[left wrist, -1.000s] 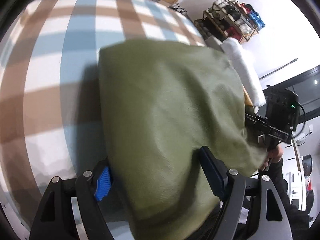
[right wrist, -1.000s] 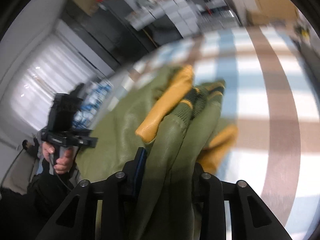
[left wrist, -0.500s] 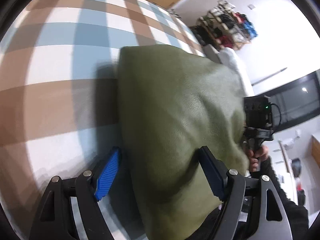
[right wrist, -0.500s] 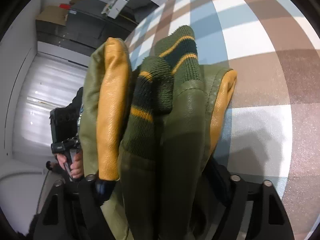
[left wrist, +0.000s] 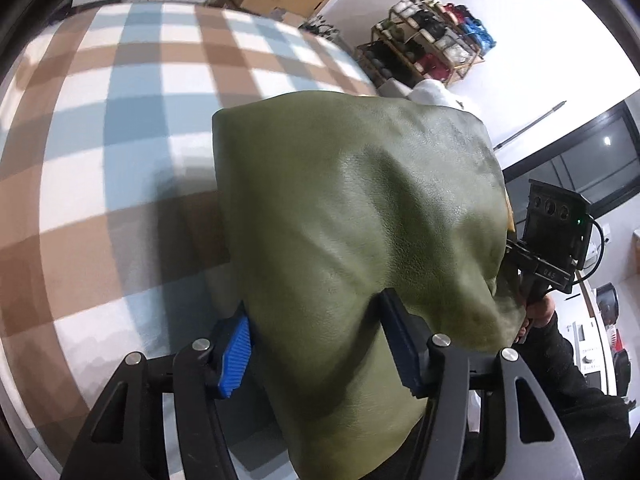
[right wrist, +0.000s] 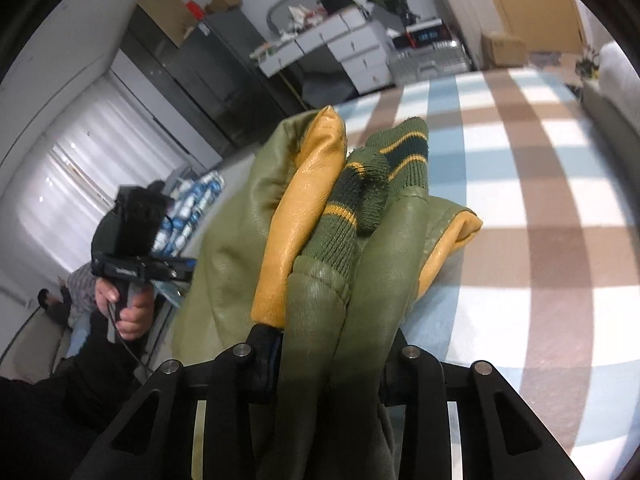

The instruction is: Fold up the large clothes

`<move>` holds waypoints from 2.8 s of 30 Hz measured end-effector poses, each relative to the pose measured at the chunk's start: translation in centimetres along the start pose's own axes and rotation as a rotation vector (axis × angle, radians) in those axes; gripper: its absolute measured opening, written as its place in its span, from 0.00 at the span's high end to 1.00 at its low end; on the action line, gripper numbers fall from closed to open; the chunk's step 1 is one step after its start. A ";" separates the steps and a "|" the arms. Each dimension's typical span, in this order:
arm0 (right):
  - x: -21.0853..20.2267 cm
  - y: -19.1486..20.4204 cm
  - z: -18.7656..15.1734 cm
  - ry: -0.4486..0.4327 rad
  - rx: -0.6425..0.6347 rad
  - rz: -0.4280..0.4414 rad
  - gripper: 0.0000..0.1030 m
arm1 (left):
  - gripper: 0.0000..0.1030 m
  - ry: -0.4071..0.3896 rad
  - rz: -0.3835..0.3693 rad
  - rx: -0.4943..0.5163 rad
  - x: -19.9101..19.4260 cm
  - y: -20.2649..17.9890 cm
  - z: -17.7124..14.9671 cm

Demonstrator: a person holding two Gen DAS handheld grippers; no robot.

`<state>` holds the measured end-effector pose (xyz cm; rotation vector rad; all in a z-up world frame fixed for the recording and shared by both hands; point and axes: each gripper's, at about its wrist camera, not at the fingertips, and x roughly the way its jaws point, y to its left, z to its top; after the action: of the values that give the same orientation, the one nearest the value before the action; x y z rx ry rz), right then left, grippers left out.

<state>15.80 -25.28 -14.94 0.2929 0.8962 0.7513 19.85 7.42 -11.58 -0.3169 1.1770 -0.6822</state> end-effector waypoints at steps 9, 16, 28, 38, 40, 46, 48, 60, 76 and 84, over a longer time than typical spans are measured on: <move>-8.6 -0.1 3.8 -0.185 -0.003 0.009 0.68 | 0.45 -0.126 -0.015 0.117 -0.8 -7.0 5.0; -18.6 -2.6 8.1 -0.339 0.038 -0.065 0.68 | 0.46 -0.216 -0.025 0.269 0.8 -16.6 11.0; -33.7 -17.5 15.9 -0.443 0.165 -0.312 0.67 | 0.46 -0.125 -0.115 0.297 17.0 -30.7 21.6; -27.1 -37.7 10.4 -0.187 0.588 -0.409 0.44 | 0.43 -0.116 0.055 0.363 24.0 -29.6 19.4; -29.3 -36.7 10.3 -0.207 0.598 -0.405 0.47 | 0.43 -0.136 0.083 0.416 23.3 -29.8 18.6; -32.5 -25.5 13.1 -0.232 0.259 -0.856 0.45 | 0.43 -0.145 0.084 0.437 23.4 -30.0 17.3; -32.8 -22.6 13.4 -0.287 0.226 -0.816 0.45 | 0.43 -0.136 0.093 0.428 24.1 -31.3 17.5; -22.4 -23.1 6.2 -0.107 0.170 -0.903 0.65 | 0.43 -0.221 0.106 0.413 22.4 -31.5 15.2; -22.8 -24.9 4.9 -0.122 0.250 -1.004 0.68 | 0.43 -0.228 0.073 0.540 25.4 -34.9 16.1; -27.0 -19.7 9.7 -0.257 0.126 -0.947 0.71 | 0.29 -0.227 0.141 0.559 27.7 -34.7 16.5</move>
<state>22.02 -57.53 -3.24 0.0470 0.7238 -0.2163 29.82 -38.56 -6.32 0.1559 0.7454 -0.7975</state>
